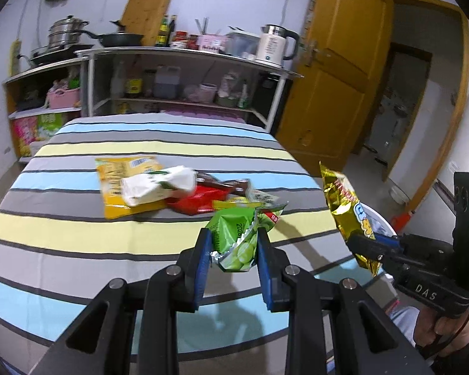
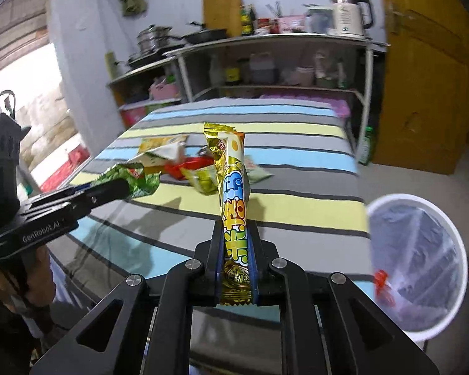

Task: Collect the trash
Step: 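Grasp the yellow snack wrapper with the right tool while the left tool holds the green packet, then carry the green packet and yellow wrapper over the bin and release the green packet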

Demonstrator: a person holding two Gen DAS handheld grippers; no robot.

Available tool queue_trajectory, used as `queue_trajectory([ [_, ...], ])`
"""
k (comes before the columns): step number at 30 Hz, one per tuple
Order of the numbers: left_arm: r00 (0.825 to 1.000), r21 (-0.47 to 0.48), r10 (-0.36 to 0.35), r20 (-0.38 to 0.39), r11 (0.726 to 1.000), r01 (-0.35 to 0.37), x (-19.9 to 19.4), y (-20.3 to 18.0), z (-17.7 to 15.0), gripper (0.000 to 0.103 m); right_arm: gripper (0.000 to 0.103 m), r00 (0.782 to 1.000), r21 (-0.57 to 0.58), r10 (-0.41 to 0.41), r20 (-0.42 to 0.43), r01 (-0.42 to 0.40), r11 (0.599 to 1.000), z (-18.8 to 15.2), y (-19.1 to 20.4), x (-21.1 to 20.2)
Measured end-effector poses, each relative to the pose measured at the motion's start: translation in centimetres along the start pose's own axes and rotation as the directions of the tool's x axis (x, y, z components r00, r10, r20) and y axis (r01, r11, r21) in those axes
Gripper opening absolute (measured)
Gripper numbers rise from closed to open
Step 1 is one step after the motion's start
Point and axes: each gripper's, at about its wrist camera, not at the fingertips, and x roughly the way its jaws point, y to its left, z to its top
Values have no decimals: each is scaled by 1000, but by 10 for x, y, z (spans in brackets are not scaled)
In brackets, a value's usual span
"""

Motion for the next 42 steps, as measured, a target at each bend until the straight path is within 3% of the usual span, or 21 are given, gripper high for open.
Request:
queue_trajectory([
  [18, 989, 132, -148, -20, 980, 150, 31, -98, 15, 30, 13, 983, 169, -177, 52, 166, 972, -22, -86, -57],
  [42, 952, 232, -274, -138, 925, 300, 104, -193, 14, 30, 14, 960, 326, -275, -48, 275, 904, -53, -185, -52],
])
